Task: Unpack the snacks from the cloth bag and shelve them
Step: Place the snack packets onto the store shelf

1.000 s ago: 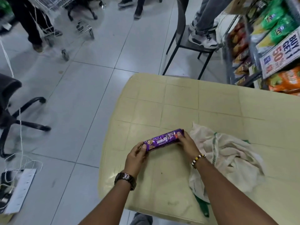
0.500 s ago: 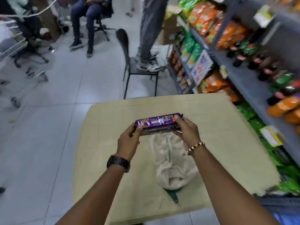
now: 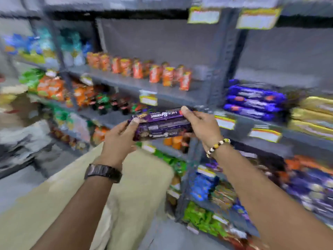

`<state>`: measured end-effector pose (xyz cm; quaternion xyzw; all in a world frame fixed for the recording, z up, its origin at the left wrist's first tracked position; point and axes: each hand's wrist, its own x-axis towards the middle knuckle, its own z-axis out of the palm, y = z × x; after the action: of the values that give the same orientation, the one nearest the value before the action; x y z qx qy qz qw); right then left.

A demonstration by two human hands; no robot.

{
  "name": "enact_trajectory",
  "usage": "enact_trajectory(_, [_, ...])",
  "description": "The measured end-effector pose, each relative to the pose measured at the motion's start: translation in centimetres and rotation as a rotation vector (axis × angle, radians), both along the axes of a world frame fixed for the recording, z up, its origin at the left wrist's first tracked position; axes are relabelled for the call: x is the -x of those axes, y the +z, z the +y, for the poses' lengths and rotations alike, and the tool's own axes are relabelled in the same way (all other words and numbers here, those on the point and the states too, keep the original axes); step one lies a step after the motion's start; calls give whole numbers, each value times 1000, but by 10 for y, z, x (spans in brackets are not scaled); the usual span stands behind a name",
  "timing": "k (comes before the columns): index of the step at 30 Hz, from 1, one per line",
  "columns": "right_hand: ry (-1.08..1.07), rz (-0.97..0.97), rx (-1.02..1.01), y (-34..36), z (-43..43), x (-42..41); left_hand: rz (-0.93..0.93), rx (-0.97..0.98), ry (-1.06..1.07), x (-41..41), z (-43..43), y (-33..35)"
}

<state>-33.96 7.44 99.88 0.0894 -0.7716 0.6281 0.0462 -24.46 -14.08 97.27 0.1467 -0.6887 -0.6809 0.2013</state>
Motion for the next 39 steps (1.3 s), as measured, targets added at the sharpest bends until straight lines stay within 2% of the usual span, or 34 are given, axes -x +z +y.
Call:
enact_trajectory(2, [-71, 12, -30, 19, 54, 2, 29, 43, -80, 22, 45, 22])
enact_trajectory(8, [-414, 43, 33, 67, 231, -9, 43, 100, -404, 88, 204, 81])
enact_trajectory(12, [-558, 16, 106, 83, 327, -22, 40, 135, -600, 108, 301, 106])
enact_trajectory(17, [-696, 31, 103, 94, 447, -38, 58, 230, -716, 124, 430, 123])
enact_trajectory(19, [-739, 35, 115, 94, 496, -42, 71, 282, -735, 132, 483, 122])
enact_trajectory(24, [-810, -3, 130, 82, 603, -42, 7, 246, -773, 143, 604, 103])
enact_trajectory(29, [-819, -86, 95, 48, 677, -21, -65, 286, -722, 157, 688, 67])
enact_trajectory(33, [-805, -111, 42, 24, 688, -2, -96, 415, -628, 176, 713, 48])
enact_trajectory(39, [-778, -139, -176, 7, 693, 26, -204, 478, -555, 200, 740, 37])
